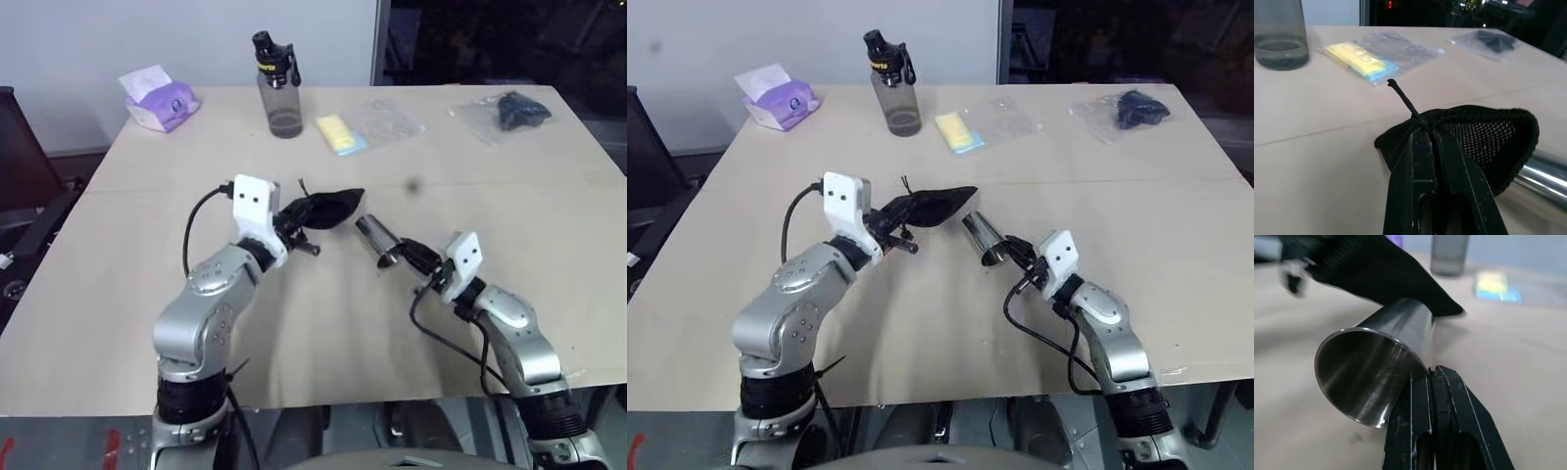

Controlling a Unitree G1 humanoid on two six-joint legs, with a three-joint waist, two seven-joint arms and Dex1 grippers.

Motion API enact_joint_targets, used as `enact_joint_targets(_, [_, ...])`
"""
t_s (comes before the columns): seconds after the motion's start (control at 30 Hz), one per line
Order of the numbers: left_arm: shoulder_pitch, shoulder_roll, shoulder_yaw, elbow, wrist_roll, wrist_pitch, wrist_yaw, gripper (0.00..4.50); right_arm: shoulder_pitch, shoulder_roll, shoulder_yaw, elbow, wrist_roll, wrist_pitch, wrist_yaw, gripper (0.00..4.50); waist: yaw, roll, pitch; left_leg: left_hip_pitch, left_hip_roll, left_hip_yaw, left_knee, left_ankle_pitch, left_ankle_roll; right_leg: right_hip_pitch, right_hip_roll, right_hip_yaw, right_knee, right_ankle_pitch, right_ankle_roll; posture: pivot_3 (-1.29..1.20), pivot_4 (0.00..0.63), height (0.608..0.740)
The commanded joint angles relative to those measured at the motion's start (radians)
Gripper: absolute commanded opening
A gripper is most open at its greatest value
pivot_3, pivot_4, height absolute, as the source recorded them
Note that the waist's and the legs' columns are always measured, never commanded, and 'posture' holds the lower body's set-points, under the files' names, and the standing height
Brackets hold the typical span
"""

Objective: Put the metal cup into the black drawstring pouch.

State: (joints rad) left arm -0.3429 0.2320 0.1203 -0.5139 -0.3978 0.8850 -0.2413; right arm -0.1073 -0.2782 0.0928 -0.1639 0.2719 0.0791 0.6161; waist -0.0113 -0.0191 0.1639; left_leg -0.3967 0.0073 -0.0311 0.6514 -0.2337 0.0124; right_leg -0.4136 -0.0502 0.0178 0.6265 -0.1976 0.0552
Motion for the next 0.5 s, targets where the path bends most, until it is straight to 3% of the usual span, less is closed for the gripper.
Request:
enact_joint_targets(0.03, [-0.051, -0.015, 0.03, 0.011, -0.033, 0.037, 0.031, 0.0, 0.004, 0.016, -0.037, -0.101, 0.094, -0.016, 0.023, 0.04, -0.001, 0.0, 0.0, 0.0, 0.0, 0.0, 0.0, 0.0, 0.0, 0.0, 0.0, 0.0, 0.0, 0.0, 0.0, 0.0, 0.15, 0.74])
enact_joint_targets(0.27, [-0.121, -0.062, 0.028, 0.065, -0.064, 0.063, 0.061, 0.0, -0.055, 0.063, -0.009, -0.189, 0.135, 0.039, -0.018, 0.04, -0.002, 0.0, 0.0, 0.0, 0.0, -0.001, 0.0, 0.0, 0.0, 0.0, 0.0, 0.0, 0.0, 0.0, 0.0, 0.0, 0.15, 0.74])
enact_joint_targets(0.5, [-0.131, -0.119, 0.077, 0.065, -0.168, 0.109, 0.063, 0.0, -0.107, 0.066, 0.044, -0.09, -0.025, 0.015, -0.087, 0.04, -0.002, 0.0, 0.0, 0.0, 0.0, -0.001, 0.0, 0.0, 0.0, 0.0, 0.0, -0.001, 0.0, 0.0, 0.0, 0.0, 0.15, 0.74])
